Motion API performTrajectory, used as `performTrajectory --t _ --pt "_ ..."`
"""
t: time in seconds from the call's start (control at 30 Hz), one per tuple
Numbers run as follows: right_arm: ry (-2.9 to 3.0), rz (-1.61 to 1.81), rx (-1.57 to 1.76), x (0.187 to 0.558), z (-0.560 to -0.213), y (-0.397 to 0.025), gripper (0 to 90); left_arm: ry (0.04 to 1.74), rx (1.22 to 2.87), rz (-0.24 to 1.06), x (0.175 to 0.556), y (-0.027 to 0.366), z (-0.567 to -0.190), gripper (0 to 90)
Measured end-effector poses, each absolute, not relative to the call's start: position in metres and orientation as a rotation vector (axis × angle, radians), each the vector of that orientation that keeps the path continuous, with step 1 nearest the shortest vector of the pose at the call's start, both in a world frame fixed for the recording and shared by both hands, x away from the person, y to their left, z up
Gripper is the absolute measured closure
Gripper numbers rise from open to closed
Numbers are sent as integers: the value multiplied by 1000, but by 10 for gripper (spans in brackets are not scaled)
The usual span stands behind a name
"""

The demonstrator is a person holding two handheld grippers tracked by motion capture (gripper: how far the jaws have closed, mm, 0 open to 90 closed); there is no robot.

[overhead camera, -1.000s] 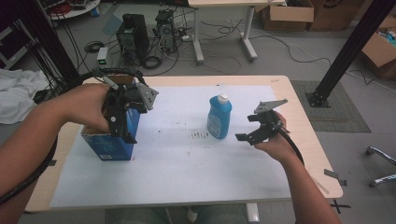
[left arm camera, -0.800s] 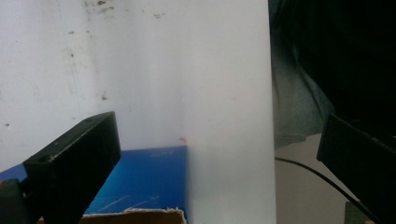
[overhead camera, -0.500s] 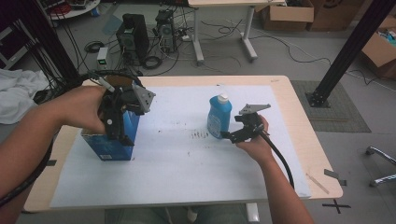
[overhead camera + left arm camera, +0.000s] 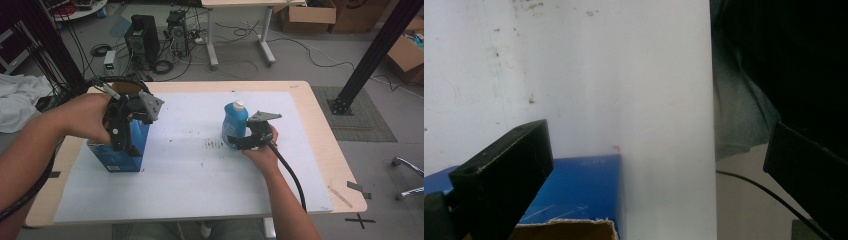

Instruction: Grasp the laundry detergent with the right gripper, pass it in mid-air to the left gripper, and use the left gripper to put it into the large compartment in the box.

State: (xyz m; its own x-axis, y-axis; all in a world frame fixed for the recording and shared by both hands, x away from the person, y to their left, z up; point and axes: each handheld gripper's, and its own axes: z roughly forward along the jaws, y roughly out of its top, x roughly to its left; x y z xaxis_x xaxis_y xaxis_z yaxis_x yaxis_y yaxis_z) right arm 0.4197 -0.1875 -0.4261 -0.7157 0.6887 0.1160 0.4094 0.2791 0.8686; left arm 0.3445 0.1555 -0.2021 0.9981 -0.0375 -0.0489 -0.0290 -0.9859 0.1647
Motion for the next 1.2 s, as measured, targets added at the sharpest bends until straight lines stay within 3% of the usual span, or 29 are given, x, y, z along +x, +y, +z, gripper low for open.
performTrajectory --t 0.53,0.83,1.2 --pt "2157 1450 1007 417 -428 -173 6 -45 2976 -83 345 156 -205 1" --pt "2118 1404 1023 414 -433 -165 129 -55 2978 -84 346 154 -207 1" --pt "2065 1376 1031 411 -433 -161 169 -43 2978 -88 346 156 -208 1"
